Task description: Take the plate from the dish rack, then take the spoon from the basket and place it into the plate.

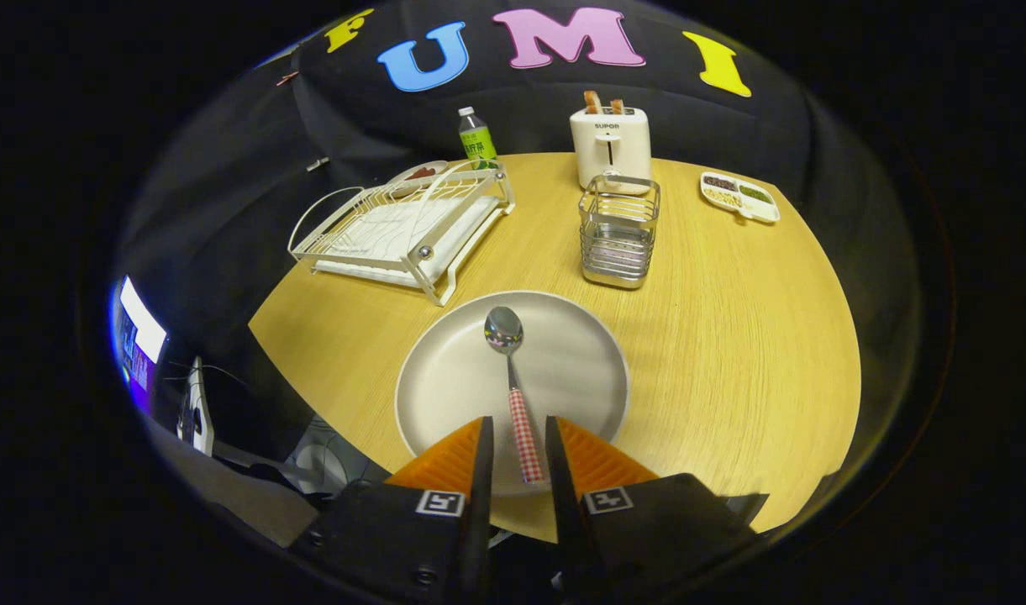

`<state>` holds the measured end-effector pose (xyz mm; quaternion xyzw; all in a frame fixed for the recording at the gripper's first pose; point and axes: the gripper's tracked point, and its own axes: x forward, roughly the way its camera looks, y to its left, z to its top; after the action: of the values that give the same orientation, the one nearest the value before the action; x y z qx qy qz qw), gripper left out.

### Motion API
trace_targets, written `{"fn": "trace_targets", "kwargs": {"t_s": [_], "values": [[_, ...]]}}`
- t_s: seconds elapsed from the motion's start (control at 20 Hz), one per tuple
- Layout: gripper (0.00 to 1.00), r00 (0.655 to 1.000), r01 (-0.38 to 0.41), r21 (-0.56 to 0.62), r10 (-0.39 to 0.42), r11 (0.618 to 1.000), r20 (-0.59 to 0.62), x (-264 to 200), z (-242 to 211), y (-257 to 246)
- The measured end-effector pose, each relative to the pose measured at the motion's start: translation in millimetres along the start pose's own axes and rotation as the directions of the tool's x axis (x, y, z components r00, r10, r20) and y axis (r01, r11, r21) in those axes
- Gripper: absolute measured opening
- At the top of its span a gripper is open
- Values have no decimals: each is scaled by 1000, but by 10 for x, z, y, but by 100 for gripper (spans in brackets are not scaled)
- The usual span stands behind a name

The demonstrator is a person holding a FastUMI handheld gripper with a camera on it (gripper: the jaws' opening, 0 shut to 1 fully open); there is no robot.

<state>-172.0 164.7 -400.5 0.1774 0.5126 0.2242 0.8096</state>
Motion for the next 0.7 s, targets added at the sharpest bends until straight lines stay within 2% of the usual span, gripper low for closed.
{"fn": "trace_targets", "kwargs": {"t_s": [0.05,0.1,0.3,0.7], "values": [[44,1000,5,12,-5,1000,0,19,-1,-16],[60,1000,11,21,-11,1000,4,41,11,-29],[85,999,17,32,-18,999,44,-2,134,1],[88,979,4,24,-9,1000,204,-370,740,123]]}}
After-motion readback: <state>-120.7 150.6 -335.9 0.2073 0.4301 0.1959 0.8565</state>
